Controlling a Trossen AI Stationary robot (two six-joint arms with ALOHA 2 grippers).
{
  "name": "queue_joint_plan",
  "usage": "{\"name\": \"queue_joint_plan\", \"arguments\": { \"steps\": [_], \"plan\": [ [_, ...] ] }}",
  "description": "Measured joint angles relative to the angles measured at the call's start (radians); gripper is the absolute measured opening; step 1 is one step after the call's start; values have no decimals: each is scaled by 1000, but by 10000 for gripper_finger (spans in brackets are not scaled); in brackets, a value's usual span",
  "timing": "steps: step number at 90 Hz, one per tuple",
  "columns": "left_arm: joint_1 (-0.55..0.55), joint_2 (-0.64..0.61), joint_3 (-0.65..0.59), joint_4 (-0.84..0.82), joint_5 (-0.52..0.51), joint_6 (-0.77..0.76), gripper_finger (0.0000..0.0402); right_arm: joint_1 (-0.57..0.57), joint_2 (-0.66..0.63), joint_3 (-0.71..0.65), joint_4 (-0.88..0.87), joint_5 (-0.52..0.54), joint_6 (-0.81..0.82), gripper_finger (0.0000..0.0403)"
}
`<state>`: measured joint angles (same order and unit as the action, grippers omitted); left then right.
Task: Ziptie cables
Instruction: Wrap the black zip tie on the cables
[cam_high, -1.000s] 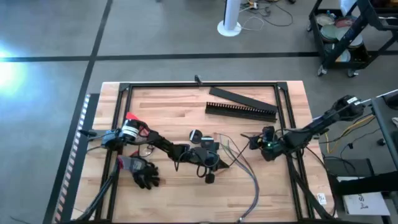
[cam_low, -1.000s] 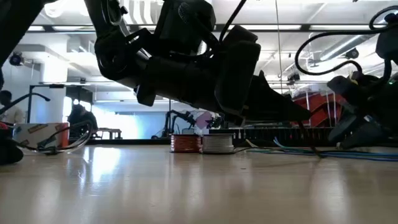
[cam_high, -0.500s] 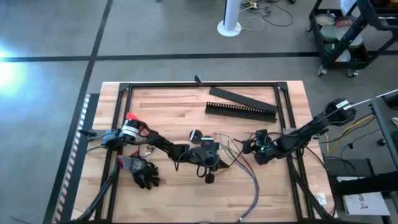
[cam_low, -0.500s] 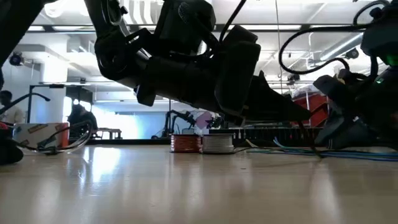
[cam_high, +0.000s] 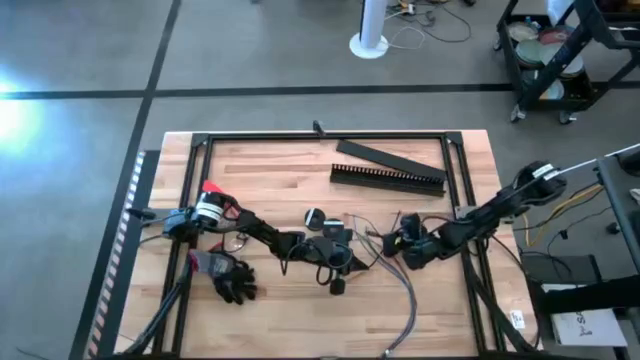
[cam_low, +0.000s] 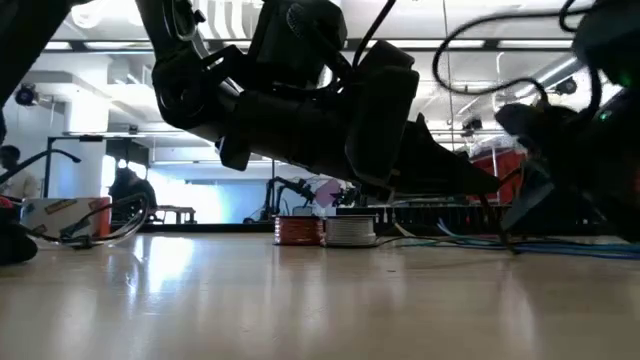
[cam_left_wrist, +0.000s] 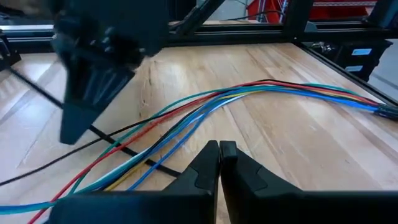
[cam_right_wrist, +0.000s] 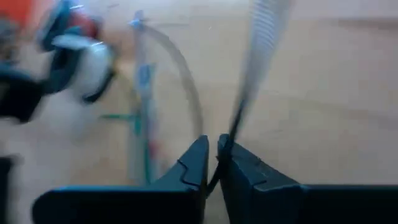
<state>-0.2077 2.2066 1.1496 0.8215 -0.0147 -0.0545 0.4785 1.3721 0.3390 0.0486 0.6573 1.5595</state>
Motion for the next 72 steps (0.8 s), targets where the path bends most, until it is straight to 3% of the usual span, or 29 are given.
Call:
{"name": "queue_joint_plan", "arguments": {
  "steps": [30, 42, 72],
  "plan": [
    [2, 0, 0, 5, 0, -47, 0, 74, 18, -2, -10, 175, -273, 0],
    [4, -5, 0, -7, 0, -67, 0, 77, 39, -3, -11, 194, -287, 4],
    [4, -8, 0, -32, 0, -97, 0, 80, 37, -11, -17, 174, -349, 73]
  ]
}}
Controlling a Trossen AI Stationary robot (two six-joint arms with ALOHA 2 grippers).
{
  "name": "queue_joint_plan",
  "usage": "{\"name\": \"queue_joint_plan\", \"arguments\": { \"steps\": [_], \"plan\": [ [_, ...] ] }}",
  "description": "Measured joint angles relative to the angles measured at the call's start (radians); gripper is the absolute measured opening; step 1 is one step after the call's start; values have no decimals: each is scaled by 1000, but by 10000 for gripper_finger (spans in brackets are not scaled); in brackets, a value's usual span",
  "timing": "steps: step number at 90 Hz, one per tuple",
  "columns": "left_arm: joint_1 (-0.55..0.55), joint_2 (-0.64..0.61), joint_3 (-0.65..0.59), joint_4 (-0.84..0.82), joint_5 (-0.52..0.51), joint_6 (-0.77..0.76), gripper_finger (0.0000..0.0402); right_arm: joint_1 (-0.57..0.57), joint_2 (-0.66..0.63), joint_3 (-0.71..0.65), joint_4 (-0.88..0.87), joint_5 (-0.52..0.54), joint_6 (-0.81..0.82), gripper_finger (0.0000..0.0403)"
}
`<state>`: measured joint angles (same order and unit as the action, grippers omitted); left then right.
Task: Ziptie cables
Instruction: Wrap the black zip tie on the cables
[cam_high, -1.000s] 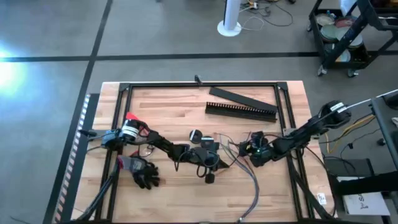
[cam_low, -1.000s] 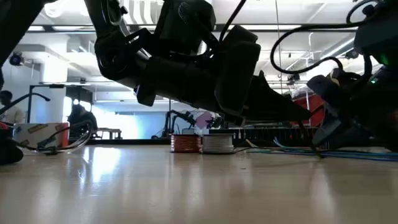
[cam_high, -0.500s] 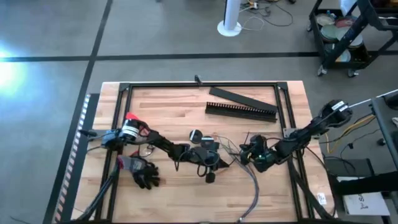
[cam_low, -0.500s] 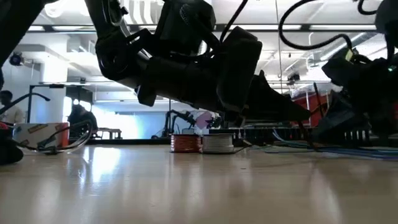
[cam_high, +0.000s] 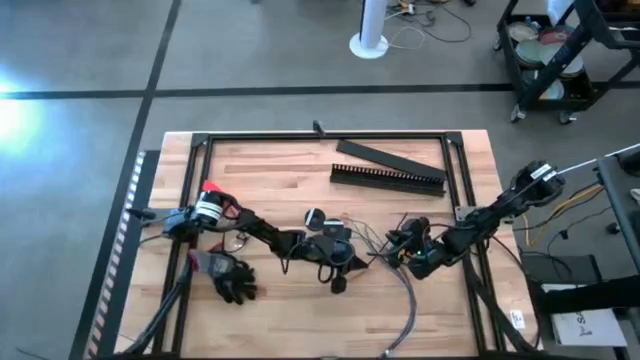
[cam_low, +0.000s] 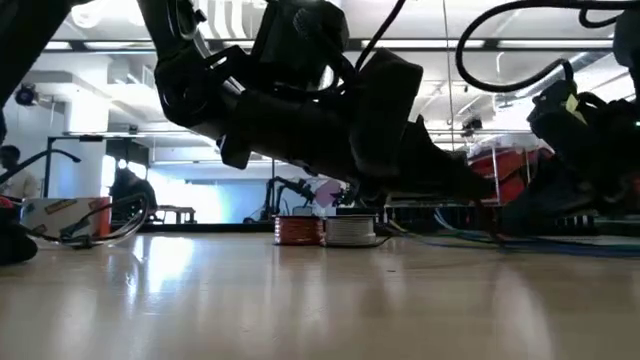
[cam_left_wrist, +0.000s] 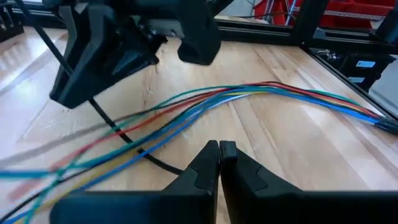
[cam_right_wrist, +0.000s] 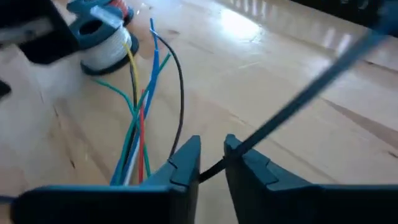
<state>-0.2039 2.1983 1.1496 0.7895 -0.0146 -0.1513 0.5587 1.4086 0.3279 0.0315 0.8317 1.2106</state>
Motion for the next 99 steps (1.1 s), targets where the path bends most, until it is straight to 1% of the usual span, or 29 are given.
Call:
{"name": "queue_joint_plan", "arguments": {
  "steps": [9, 28, 35, 44, 62, 77, 99],
  "plan": [
    [0, 0, 0, 0, 0, 0, 0, 0, 0, 0, 1, 17, -33, 70],
    [0, 0, 0, -9, 0, -6, 0, 0, 0, -1, -9, 82, -47, 13],
    [0, 0, 0, -22, 0, -13, 0, 0, 0, -1, -27, 85, -47, 3],
    [-1, 0, 0, -30, 0, -15, 0, 0, 0, -1, -33, 85, -50, 6],
    [-1, 0, 0, -31, 0, -15, 0, 0, 0, -1, -34, 86, -100, 25],
    [-2, 0, 0, -31, 0, -15, 0, 0, -1, -1, -33, 86, -108, 38],
    [-4, 0, 0, -32, 0, -16, 0, 0, -8, -1, -34, 103, -112, 38]
  ]
}}
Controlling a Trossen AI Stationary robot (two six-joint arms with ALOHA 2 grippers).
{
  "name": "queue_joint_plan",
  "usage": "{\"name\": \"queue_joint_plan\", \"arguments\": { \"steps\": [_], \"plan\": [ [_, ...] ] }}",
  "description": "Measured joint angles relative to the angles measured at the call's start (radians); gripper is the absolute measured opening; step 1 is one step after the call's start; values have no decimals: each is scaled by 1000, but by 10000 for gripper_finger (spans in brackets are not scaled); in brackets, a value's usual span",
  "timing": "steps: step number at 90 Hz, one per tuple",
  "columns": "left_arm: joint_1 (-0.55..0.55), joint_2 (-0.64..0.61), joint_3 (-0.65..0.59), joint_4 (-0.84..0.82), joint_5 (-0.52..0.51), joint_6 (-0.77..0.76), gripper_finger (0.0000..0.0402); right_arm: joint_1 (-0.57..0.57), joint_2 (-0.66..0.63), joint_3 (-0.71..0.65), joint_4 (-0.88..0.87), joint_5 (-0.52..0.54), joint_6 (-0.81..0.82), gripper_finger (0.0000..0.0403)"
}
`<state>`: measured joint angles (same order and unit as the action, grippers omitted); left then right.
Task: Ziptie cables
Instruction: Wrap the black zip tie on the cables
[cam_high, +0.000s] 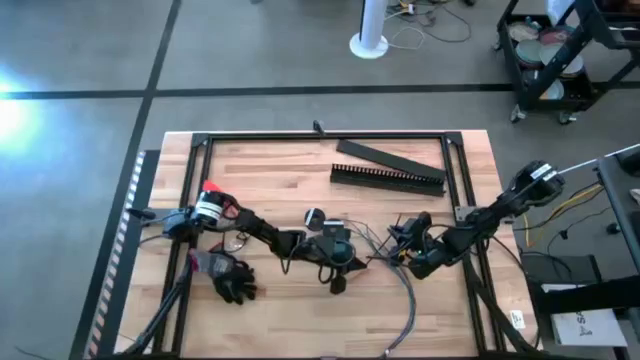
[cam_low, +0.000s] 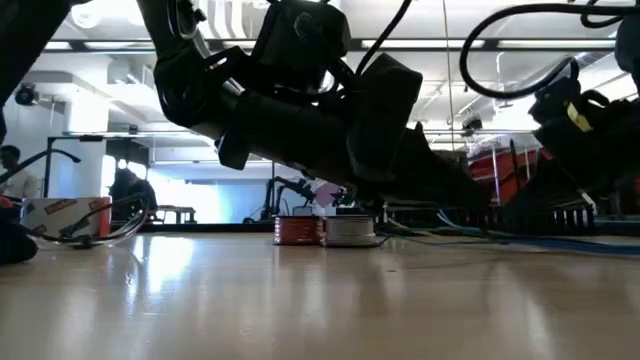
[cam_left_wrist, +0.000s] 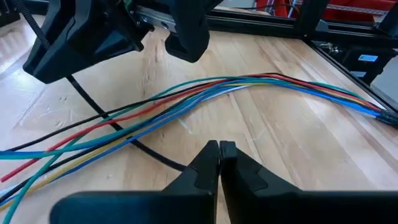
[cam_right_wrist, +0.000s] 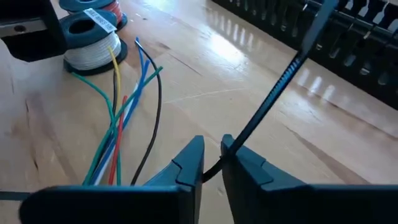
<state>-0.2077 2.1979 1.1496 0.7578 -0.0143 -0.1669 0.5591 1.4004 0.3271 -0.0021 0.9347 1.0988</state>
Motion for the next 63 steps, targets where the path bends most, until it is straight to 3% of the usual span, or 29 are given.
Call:
{"name": "queue_joint_plan", "arguments": {
  "steps": [63],
  "plan": [
    [-7, 0, 0, -3, 1, -4, 0, 2, -109, -1, -34, 38, -52, 62]
  ]
}}
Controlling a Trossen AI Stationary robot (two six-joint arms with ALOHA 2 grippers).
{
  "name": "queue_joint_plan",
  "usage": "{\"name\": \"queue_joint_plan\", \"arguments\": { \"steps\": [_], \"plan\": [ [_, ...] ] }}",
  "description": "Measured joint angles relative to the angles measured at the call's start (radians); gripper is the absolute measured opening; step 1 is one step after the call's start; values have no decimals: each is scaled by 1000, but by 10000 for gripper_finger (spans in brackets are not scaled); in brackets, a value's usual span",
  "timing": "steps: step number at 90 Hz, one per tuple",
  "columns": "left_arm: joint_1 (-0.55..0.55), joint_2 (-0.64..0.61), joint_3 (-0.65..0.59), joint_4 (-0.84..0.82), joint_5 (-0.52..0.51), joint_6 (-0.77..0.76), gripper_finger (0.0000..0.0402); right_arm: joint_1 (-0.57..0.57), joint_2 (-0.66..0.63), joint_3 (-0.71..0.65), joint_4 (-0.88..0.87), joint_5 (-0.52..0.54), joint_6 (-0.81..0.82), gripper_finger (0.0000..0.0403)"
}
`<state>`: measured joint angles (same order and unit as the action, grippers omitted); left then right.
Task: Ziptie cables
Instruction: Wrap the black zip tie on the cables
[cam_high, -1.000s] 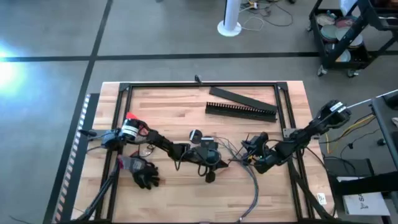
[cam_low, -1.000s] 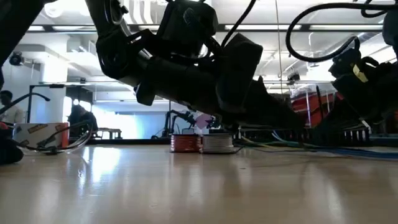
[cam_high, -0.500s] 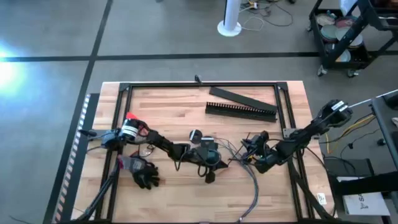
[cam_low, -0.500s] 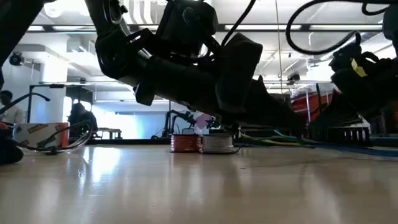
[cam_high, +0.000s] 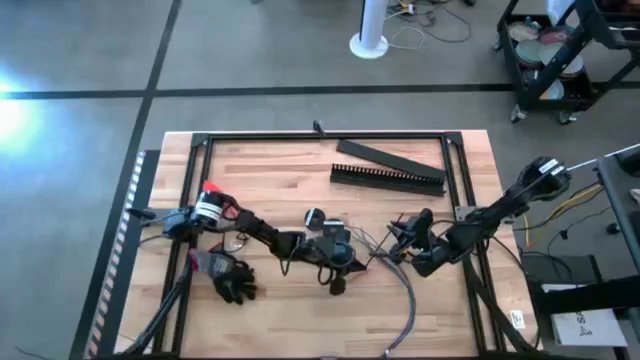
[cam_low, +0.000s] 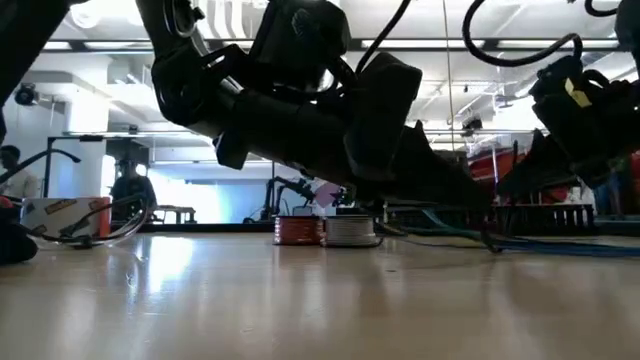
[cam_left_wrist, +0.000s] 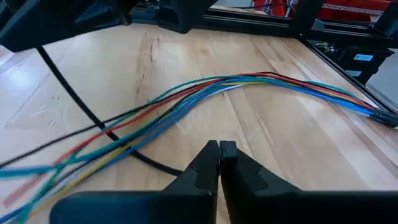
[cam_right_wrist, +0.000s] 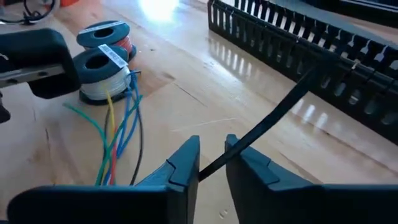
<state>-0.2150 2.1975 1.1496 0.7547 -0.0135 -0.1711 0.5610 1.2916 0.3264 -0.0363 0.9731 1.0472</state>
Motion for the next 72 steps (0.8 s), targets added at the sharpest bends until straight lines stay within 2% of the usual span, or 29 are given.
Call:
{"name": "queue_joint_plan", "arguments": {
  "steps": [31, 60, 72],
  "plan": [
    [0, 0, 0, 1, 0, 0, 0, 25, 28, 0, 13, -9, 36, 29],
    [0, 0, 0, 3, 0, 0, 0, 43, 85, 0, 72, 1, 19, 51],
    [0, 0, 0, 4, 0, 1, 0, 43, 82, 4, 72, 15, -63, 19]
  ]
}}
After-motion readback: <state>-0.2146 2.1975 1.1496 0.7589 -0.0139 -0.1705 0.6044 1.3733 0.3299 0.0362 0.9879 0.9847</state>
